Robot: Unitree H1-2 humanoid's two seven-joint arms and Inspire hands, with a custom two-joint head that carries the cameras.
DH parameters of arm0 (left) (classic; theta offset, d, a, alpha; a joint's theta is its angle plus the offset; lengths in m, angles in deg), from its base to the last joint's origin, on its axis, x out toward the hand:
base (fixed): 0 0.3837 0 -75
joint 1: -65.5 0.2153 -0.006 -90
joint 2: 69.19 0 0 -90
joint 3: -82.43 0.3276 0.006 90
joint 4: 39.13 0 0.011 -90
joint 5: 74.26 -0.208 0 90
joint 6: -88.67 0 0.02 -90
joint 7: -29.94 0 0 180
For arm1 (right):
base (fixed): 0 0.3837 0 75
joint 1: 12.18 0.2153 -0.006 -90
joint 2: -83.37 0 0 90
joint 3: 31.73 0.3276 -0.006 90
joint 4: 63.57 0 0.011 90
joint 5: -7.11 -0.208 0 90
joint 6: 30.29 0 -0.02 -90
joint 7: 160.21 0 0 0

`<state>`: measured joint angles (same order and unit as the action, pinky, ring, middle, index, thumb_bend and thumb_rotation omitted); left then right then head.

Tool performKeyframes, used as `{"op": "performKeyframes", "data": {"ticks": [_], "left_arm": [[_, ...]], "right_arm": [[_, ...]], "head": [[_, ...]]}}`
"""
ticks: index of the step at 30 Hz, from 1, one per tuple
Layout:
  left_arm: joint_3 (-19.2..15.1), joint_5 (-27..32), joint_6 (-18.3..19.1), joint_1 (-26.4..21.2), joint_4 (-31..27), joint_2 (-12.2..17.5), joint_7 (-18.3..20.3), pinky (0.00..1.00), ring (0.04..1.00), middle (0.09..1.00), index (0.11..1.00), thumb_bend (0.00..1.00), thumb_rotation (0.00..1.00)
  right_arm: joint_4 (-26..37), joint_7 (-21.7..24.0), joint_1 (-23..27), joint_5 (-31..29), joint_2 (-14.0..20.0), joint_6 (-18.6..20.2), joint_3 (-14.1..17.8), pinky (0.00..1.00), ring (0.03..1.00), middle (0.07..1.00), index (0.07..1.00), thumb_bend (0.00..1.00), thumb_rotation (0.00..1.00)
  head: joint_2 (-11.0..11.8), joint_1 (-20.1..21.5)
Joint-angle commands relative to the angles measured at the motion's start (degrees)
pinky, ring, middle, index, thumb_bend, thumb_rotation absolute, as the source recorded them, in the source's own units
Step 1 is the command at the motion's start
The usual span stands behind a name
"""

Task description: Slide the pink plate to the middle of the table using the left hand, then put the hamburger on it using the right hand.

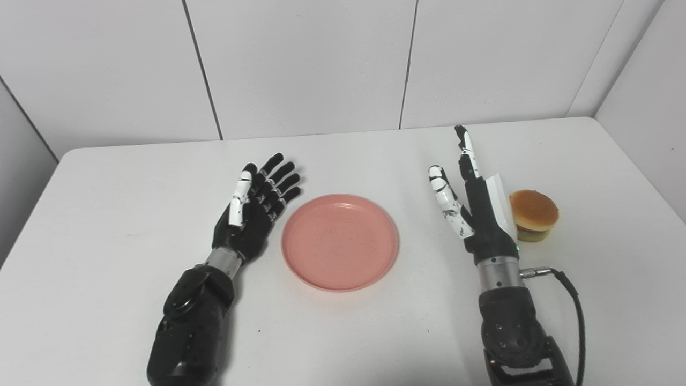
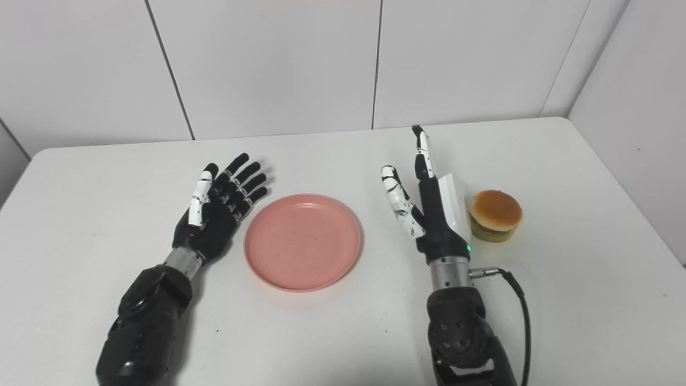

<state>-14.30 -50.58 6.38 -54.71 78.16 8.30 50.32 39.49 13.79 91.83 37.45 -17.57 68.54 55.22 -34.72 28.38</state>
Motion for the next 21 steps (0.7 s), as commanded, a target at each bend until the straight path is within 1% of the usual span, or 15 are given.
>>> {"op": "performKeyframes", "data": {"ticks": [1, 3, 4, 5, 6, 9, 10, 13, 15, 16, 17, 18, 20, 21], "left_arm": [[-0.28, -0.54, 1.72, 2.66, 4.33, 1.24, -0.41, 0.91, 0.898, 0.907, 0.902, 0.39, 1.00], [-0.60, -0.40, 1.23, 2.45, 5.30, 1.53, 0.48, 0.92, 0.904, 0.914, 0.908, 0.39, 1.00], [-0.72, -0.37, 1.12, 2.37, 5.57, 1.58, 0.72, 0.92, 0.905, 0.914, 0.908, 0.39, 1.00], [-0.98, -0.10, 1.04, 2.16, 6.17, 1.75, 1.03, 0.92, 0.906, 0.915, 0.909, 0.40, 1.00], [-1.16, 0.18, 0.93, 1.97, 6.76, 1.93, 1.30, 0.92, 0.903, 0.913, 0.911, 0.39, 1.00], [-1.56, 0.76, 0.25, 1.27, 8.68, 2.60, 2.45, 0.92, 0.898, 0.909, 0.910, 0.40, 1.00], [-1.70, 1.13, 0.04, 0.95, 9.56, 2.91, 3.08, 0.92, 0.897, 0.909, 0.910, 0.40, 1.00], [-2.02, 1.63, -0.41, 0.25, 11.31, 3.49, 4.08, 0.92, 0.901, 0.914, 0.909, 0.40, 1.00], [-2.07, 1.70, -0.61, 0.06, 11.78, 3.63, 4.28, 0.91, 0.900, 0.913, 0.908, 0.40, 1.00], [-2.32, 1.95, -0.49, -0.21, 12.25, 3.75, 4.25, 0.91, 0.900, 0.913, 0.908, 0.40, 1.00], [-2.46, 2.07, -0.49, -0.46, 12.71, 3.87, 4.23, 0.91, 0.893, 0.907, 0.903, 0.39, 1.00], [-2.61, 2.17, -0.38, -0.72, 13.15, 4.05, 4.10, 0.90, 0.886, 0.901, 0.898, 0.40, 1.00], [-2.77, 2.16, -0.34, -0.98, 13.62, 4.20, 4.04, 0.90, 0.883, 0.898, 0.895, 0.40, 1.00], [-2.88, 2.06, -0.26, -1.17, 13.94, 4.39, 3.89, 0.90, 0.882, 0.897, 0.894, 0.40, 1.00]], "right_arm": [[3.22, 0.44, 1.84, 1.42, 1.27, 1.51, 0.60, 0.90, 0.957, 0.995, 0.997, 0.45, 0.89], [4.17, 1.17, 2.09, 2.47, 2.35, 2.43, 0.82, 0.87, 0.945, 0.988, 0.986, 0.50, 0.83], [4.45, 1.44, 2.13, 2.82, 2.66, 2.69, 0.79, 0.86, 0.944, 0.987, 0.983, 0.51, 0.82], [5.01, 1.84, 2.31, 3.30, 3.27, 3.35, 1.15, 0.86, 0.943, 0.986, 0.981, 0.51, 0.82], [5.54, 2.20, 2.48, 4.05, 4.04, 3.98, 1.49, 0.84, 0.929, 0.973, 0.975, 0.56, 0.79], [6.62, 3.25, 3.12, 6.81, 6.16, 6.06, 2.27, 0.84, 0.921, 0.961, 0.968, 0.63, 0.79], [7.07, 3.67, 3.37, 8.05, 7.07, 7.14, 2.71, 0.84, 0.921, 0.960, 0.968, 0.64, 0.79], [7.61, 4.03, 3.91, 10.67, 9.04, 8.89, 3.64, 0.80, 0.897, 0.946, 0.956, 0.69, 0.73], [7.66, 4.07, 4.04, 11.33, 9.45, 9.24, 3.79, 0.78, 0.888, 0.939, 0.952, 0.71, 0.71], [7.60, 3.98, 4.16, 11.95, 10.33, 9.54, 4.43, 0.78, 0.887, 0.939, 0.952, 0.71, 0.71], [7.60, 4.02, 4.22, 12.71, 11.16, 10.14, 5.14, 0.76, 0.874, 0.928, 0.947, 0.75, 0.66], [7.49, 3.99, 4.21, 13.89, 12.06, 10.71, 5.72, 0.73, 0.855, 0.917, 0.947, 0.79, 0.64], [7.39, 4.09, 4.18, 15.23, 12.76, 11.25, 6.22, 0.71, 0.844, 0.912, 0.946, 0.81, 0.64], [7.33, 4.38, 3.95, 15.56, 13.32, 11.92, 6.87, 0.71, 0.841, 0.910, 0.946, 0.82, 0.64]], "head": [[0.34, 1.05], [0.48, 1.63], [0.48, 1.63], [0.82, 3.58], [0.82, 3.58], [0.85, 5.38], [0.96, 5.91], [1.21, 6.93], [1.21, 6.93], [0.93, 8.23], [0.93, 8.23], [0.88, 9.00], [0.88, 9.00], [0.97, 10.23]]}}
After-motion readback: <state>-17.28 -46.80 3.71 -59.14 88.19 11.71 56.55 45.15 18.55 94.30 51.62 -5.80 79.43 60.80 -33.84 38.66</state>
